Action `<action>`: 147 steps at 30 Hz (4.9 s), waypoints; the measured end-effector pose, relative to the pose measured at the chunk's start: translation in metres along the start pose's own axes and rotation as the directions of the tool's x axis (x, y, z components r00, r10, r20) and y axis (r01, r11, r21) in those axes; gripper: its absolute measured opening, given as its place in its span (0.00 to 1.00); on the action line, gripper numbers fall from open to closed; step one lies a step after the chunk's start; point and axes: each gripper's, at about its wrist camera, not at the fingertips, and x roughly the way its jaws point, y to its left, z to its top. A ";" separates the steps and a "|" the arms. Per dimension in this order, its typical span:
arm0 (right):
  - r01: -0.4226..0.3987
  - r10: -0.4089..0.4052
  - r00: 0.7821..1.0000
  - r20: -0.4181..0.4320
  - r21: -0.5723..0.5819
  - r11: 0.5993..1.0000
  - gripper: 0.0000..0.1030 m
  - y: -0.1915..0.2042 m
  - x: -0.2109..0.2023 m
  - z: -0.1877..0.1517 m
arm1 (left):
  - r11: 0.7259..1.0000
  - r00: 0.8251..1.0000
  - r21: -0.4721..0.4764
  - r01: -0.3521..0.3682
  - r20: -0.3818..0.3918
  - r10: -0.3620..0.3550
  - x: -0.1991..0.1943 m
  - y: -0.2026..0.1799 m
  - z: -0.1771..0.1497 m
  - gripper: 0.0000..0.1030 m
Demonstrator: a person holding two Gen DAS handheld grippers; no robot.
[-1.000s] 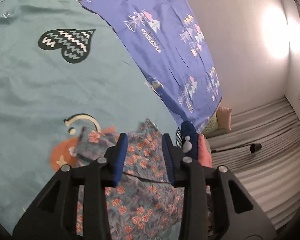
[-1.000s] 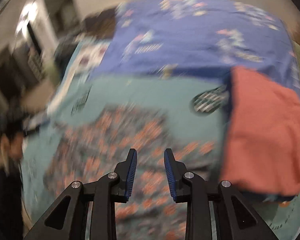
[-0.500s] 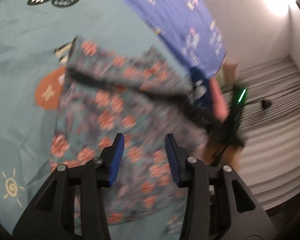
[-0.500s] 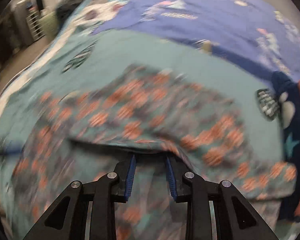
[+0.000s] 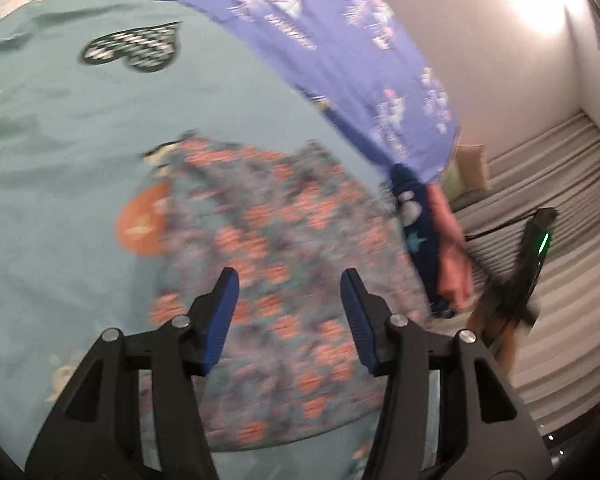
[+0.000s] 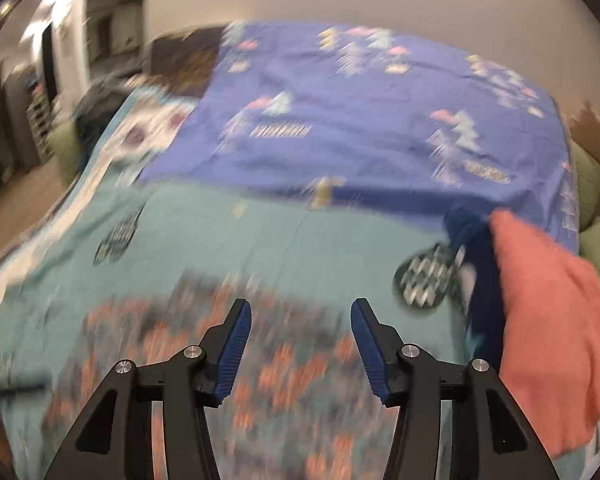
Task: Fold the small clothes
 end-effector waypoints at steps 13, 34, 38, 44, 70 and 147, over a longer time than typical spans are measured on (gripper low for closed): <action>-0.118 0.078 0.987 -0.142 -0.299 0.947 0.55 0.076 -0.027 -0.128 | 0.975 0.986 0.147 -0.169 0.025 0.167 0.018 0.009 -0.064 0.60; -0.163 0.161 0.971 -0.176 0.004 0.987 0.58 0.017 0.072 -0.007 | 0.978 0.993 0.168 -0.120 0.003 0.122 0.001 0.030 -0.091 0.60; -0.316 0.265 0.929 -0.260 -0.181 0.931 0.60 0.043 0.052 -0.057 | 0.984 0.994 0.148 -0.104 -0.004 0.106 0.000 0.034 -0.088 0.60; -0.183 0.137 0.966 -0.221 -0.208 0.961 0.77 0.030 0.055 -0.074 | 0.986 0.992 0.117 -0.120 -0.022 0.124 -0.005 0.032 -0.087 0.60; -0.223 0.223 0.975 -0.021 -0.005 0.975 0.80 0.031 -0.135 -0.188 | 0.856 0.967 -0.463 0.229 0.004 -0.256 -0.019 0.105 -0.113 0.70; -0.341 0.394 0.857 -0.331 0.209 0.917 0.11 -0.001 -0.006 0.063 | 0.862 0.913 0.453 -0.229 0.406 0.029 0.054 -0.219 -0.149 0.13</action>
